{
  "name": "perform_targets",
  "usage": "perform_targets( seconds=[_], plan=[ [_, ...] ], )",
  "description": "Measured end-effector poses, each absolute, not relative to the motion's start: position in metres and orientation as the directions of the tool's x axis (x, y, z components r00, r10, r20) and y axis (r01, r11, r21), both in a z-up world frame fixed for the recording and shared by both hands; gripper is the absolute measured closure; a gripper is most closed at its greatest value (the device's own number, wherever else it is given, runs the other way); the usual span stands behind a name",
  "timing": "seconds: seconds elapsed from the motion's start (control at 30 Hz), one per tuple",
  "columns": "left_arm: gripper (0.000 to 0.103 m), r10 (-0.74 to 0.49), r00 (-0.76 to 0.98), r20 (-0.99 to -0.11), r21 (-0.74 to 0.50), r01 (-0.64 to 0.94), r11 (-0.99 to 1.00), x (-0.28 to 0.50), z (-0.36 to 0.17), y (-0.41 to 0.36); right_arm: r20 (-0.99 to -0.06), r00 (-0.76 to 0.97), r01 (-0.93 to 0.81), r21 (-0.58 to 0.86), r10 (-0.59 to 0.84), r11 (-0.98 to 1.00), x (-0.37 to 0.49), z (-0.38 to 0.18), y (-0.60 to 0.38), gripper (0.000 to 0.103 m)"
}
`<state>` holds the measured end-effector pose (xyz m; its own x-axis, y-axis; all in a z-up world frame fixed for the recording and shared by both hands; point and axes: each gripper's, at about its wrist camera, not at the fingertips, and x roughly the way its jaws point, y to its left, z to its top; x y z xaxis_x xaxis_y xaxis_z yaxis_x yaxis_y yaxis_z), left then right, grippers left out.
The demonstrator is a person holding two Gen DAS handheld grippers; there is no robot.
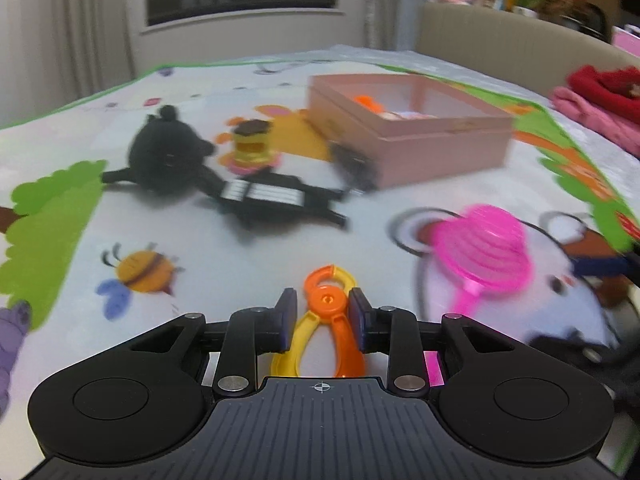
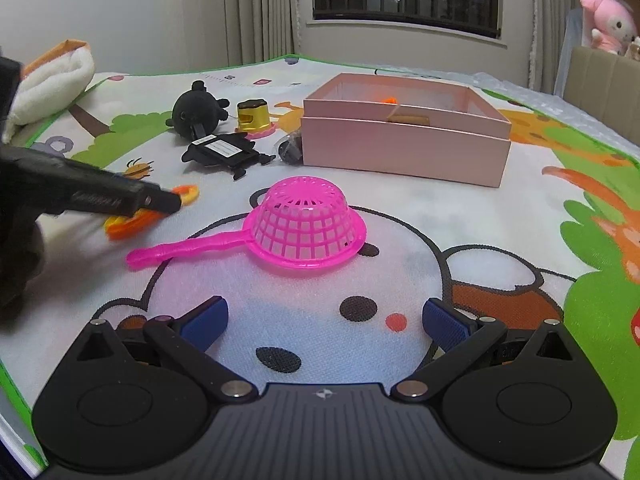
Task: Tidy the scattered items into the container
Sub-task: 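Grasp the orange-yellow clip toy with the left tool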
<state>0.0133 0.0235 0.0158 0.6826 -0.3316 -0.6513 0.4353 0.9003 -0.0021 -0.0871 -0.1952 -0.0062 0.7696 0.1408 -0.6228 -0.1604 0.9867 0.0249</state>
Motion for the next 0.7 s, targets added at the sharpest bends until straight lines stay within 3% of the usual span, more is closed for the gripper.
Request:
perform_targets(
  seconds=[0.1,0.13,0.17,0.23,0.43,0.53,0.7],
  plan=[
    [0.059,-0.338,0.675,-0.656,-0.005,0.443,0.896,0.0,0.017,0.024,-0.62,0.773,-0.16,0.018,0.137,0.987,-0.088,-0.006,-0.194,0.0],
    [0.046,-0.327,0.679,-0.657,0.009,0.441,0.897,-0.003,0.017,0.025,-0.619,0.773,-0.16,0.016,0.136,0.987,-0.088,-0.006,-0.194,0.0],
    [0.04,-0.315,0.684,-0.658,0.025,0.438,0.898,-0.005,0.017,0.026,-0.618,0.774,-0.16,0.014,0.134,0.987,-0.088,-0.006,-0.193,0.0],
    [0.037,-0.3,0.686,-0.663,0.046,0.437,0.898,-0.009,0.016,0.029,-0.617,0.776,-0.16,0.008,0.131,0.987,-0.089,-0.006,-0.192,0.0],
    [0.039,-0.288,0.688,-0.666,0.028,0.409,0.912,-0.013,0.015,0.038,-0.615,0.778,-0.16,0.003,0.128,0.987,-0.089,-0.006,-0.192,0.0],
    [0.053,-0.288,0.697,-0.657,0.037,0.411,0.911,-0.018,0.015,0.035,-0.629,0.766,-0.184,-0.014,0.134,0.983,-0.086,0.002,-0.19,0.0],
    [0.053,-0.287,0.704,-0.649,0.041,0.409,0.912,-0.02,0.016,0.031,-0.592,0.787,-0.189,0.037,0.174,0.981,-0.066,0.025,-0.189,0.0]
  ],
)
